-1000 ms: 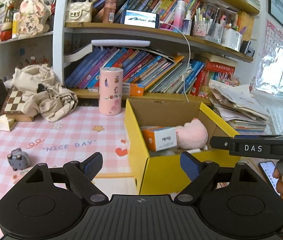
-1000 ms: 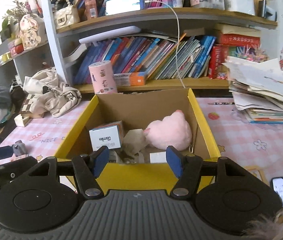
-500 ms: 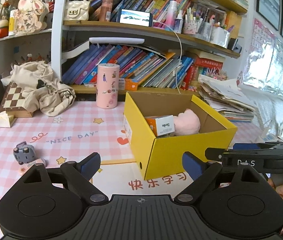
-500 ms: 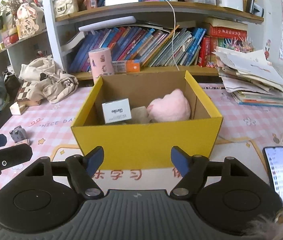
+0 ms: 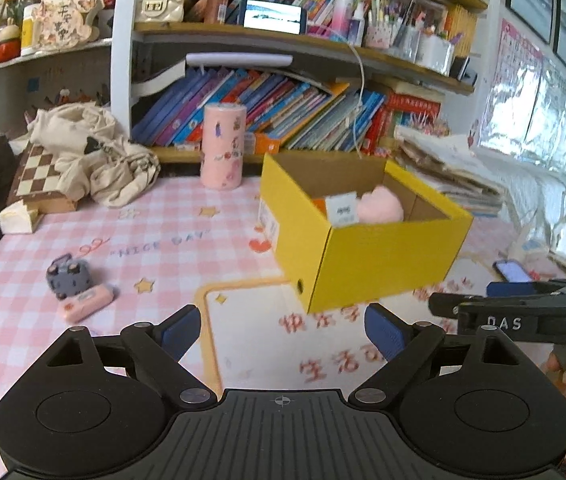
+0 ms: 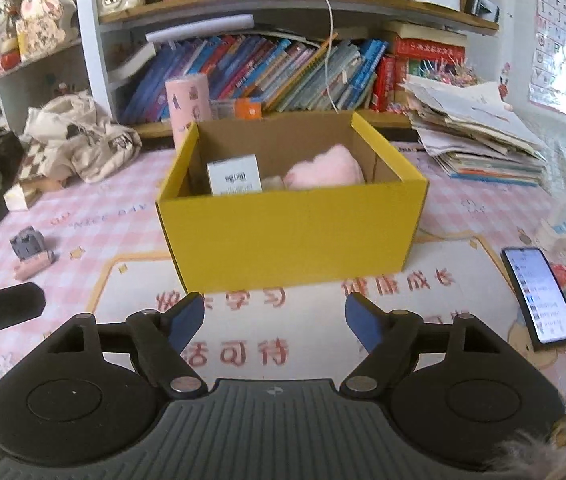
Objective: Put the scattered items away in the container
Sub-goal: 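Withdraw both open grippers from the box toward the grey toy and pink eraser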
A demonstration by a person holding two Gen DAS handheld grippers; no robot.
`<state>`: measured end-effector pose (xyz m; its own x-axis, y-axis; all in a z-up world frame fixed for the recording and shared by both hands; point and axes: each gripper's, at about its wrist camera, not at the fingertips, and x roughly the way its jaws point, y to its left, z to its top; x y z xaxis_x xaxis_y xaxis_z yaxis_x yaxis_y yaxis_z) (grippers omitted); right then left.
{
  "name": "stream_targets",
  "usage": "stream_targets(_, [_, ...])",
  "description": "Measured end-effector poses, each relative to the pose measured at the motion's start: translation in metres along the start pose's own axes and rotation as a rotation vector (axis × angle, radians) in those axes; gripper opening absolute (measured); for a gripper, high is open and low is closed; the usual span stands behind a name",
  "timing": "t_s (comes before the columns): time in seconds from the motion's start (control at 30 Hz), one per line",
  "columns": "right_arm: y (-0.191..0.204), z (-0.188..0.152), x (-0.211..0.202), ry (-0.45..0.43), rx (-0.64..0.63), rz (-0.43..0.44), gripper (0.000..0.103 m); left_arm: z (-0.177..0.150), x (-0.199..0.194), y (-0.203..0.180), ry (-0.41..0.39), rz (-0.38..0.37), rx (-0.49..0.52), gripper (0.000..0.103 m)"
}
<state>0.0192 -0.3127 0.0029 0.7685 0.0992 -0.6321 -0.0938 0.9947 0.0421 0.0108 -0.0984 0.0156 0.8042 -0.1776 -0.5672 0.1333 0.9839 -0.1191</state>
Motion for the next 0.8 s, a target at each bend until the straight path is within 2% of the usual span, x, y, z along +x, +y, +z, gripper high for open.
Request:
stream_targets(0.23, [0.017, -0.014, -0.004, 0.030, -0.013, -0.034, 0.081, -0.012, -0.012, 0.016, 0.030, 0.019, -0.019, 0.091])
stream_targets(0.8, [0.045, -0.025, -0.013, 0.064, -0.039, 0.001, 0.089, -0.026, -0.028, 0.040, 0.050, 0.059, -0.071, 0.092])
